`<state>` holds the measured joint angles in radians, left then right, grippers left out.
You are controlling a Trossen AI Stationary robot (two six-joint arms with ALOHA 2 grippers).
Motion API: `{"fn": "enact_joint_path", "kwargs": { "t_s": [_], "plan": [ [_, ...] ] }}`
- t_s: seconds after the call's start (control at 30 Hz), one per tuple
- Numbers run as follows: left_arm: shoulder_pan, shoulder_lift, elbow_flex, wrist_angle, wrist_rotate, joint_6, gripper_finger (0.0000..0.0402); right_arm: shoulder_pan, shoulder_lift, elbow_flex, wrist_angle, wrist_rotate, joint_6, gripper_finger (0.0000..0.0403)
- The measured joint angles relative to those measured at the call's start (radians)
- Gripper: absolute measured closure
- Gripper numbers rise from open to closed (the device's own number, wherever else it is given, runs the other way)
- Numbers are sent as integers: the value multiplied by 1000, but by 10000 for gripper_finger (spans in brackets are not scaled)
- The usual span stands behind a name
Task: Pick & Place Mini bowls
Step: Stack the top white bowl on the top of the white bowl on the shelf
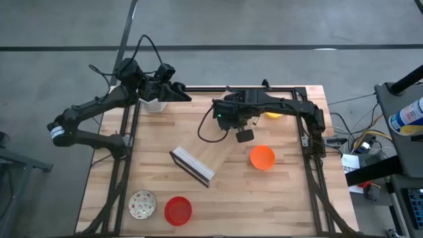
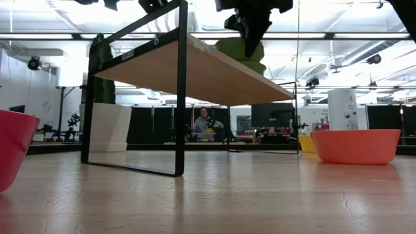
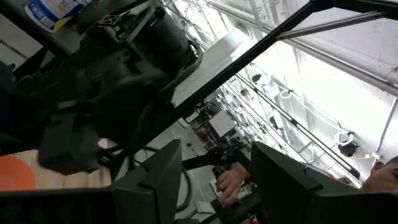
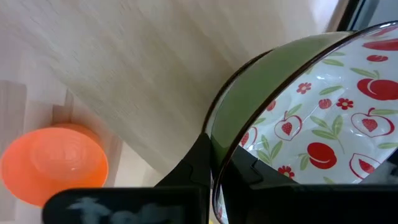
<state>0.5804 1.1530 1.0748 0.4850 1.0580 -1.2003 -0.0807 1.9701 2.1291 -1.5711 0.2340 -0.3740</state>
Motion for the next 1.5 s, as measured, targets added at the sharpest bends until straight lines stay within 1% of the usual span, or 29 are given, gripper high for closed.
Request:
{"fn": "enact_joint_path", "kwargs": {
  "t_s": [0.3,0.6,0.7,1.1,1.2,1.4,1.5],
  "plan": [
    [0,0,0,0,0,0,216,-2,-1,-59,-1,1,27,390],
    [0,0,0,0,0,-1,216,-8,-2,-56,0,8,45,390],
    [0,0,0,0,0,-1,216,-14,-2,-56,1,33,56,390],
    [0,0,0,0,0,-3,216,-25,-2,-56,0,24,38,389],
    [0,0,0,0,0,-4,216,-25,-2,-56,0,23,39,378],
    [0,0,0,0,0,-4,216,-25,-2,-49,1,24,39,338],
    [0,0,0,0,0,-4,216,-25,-2,-32,-1,25,39,325]
  ]
}}
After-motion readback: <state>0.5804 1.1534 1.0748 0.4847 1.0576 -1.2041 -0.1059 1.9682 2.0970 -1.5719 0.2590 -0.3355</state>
